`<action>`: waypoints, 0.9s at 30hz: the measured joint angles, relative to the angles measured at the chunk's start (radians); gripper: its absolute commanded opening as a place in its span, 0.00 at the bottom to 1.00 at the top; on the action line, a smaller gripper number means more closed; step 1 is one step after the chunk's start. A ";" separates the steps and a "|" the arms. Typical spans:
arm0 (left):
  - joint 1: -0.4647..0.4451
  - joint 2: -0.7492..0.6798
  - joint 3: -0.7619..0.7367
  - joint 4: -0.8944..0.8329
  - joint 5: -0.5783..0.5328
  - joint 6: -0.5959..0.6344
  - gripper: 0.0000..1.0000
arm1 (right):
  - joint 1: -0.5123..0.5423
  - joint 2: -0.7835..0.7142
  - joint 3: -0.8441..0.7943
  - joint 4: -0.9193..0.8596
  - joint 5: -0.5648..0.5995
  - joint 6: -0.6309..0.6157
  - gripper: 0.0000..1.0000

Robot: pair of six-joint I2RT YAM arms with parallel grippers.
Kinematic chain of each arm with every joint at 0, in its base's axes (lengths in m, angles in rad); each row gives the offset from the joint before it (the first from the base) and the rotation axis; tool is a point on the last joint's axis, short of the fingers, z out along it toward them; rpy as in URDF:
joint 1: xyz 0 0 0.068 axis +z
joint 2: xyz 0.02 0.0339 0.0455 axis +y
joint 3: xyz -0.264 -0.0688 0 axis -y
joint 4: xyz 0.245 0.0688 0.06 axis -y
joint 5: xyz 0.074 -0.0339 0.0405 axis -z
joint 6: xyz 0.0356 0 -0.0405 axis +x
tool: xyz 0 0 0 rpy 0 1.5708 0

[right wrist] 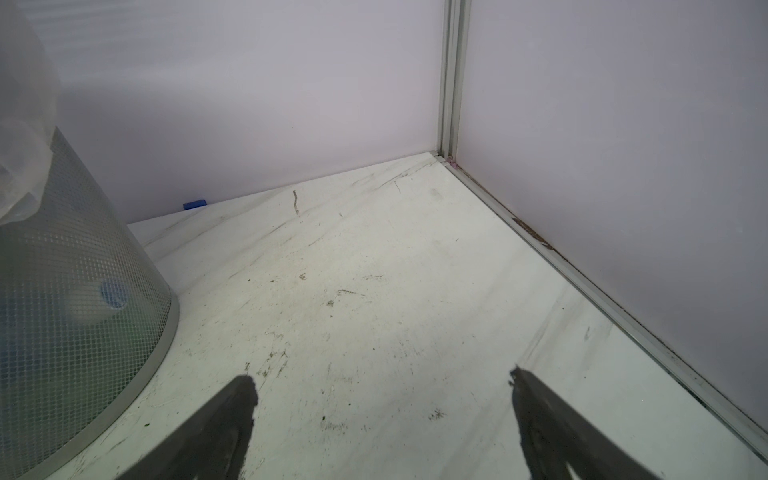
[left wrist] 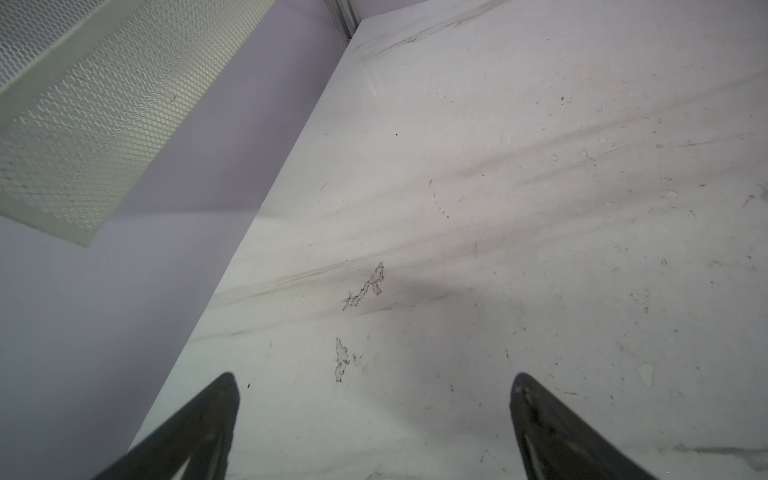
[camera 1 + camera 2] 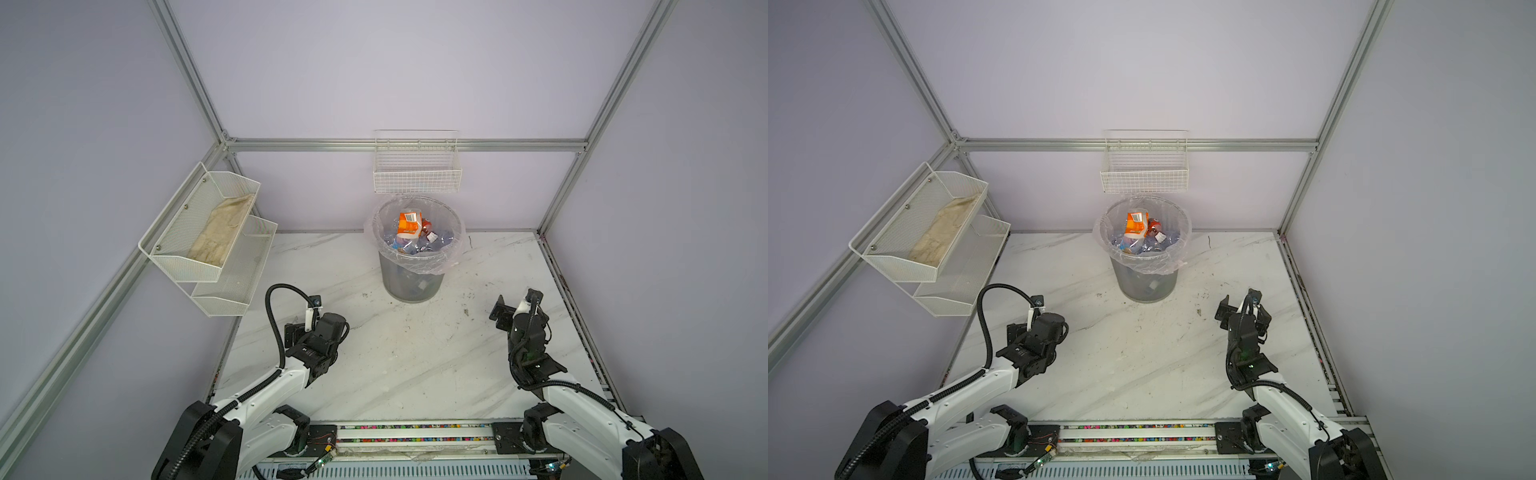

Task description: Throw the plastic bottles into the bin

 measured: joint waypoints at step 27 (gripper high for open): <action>0.000 -0.212 -0.124 0.109 -0.082 0.003 1.00 | 0.000 -0.085 -0.102 0.200 0.089 -0.014 0.98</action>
